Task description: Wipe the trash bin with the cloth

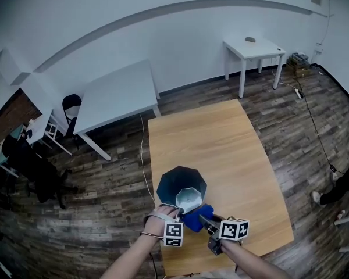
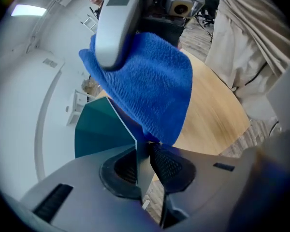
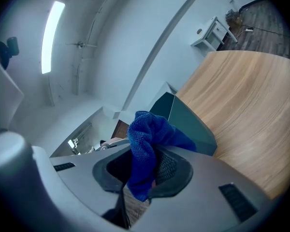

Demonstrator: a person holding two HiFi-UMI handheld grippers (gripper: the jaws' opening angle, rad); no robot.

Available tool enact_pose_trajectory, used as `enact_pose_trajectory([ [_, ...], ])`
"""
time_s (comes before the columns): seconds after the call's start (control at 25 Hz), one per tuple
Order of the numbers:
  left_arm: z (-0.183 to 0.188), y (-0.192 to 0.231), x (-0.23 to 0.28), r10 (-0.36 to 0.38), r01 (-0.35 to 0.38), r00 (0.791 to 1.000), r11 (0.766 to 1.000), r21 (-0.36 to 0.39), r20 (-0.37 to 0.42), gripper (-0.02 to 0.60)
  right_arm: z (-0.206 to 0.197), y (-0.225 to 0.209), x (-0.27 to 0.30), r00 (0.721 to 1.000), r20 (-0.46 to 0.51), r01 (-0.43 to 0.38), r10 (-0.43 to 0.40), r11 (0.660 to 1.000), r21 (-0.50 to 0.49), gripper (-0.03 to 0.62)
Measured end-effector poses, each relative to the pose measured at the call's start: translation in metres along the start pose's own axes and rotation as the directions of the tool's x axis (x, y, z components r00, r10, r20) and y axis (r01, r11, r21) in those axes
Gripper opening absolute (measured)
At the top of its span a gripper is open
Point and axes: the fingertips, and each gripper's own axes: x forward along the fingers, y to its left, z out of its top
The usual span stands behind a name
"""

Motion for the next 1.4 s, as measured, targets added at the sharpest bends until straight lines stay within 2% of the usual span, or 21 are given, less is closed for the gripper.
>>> enact_pose_trajectory([
  [0.16, 0.016, 0.001, 0.0, -0.018, 0.018, 1.0, 1.0, 0.008, 0.015, 0.064, 0.004, -0.015, 0.009, 1.0, 0.006, 0.022, -0.022, 1.0, -0.004, 0.08],
  [0.4, 0.021, 0.006, 0.002, -0.033, 0.033, 0.999, 0.999, -0.002, 0.026, 0.064, 0.003, -0.042, 0.026, 0.998, -0.024, 0.05, -0.051, 0.999, -0.014, 0.08],
  [0.76, 0.026, 0.008, 0.005, -0.05, 0.05, 0.998, 0.999, -0.009, 0.036, 0.063, -0.027, -0.113, 0.054, 0.983, -0.132, 0.129, -0.13, 0.992, -0.016, 0.08],
  [0.96, 0.028, 0.012, 0.008, -0.06, 0.061, 0.997, 0.998, -0.015, 0.044, 0.061, -0.052, -0.175, 0.076, 0.954, -0.216, 0.206, -0.206, 0.978, -0.02, 0.08],
  [1.24, 0.029, 0.01, 0.009, -0.086, 0.088, 0.995, 0.996, -0.028, 0.055, 0.058, -0.089, -0.25, 0.103, 0.891, -0.331, 0.3, -0.311, 0.95, -0.086, 0.08],
  [1.4, 0.029, 0.01, 0.012, -0.105, 0.108, 0.992, 0.993, -0.049, 0.071, 0.053, -0.095, -0.269, 0.111, 0.869, -0.389, 0.293, -0.307, 0.951, -0.097, 0.08],
])
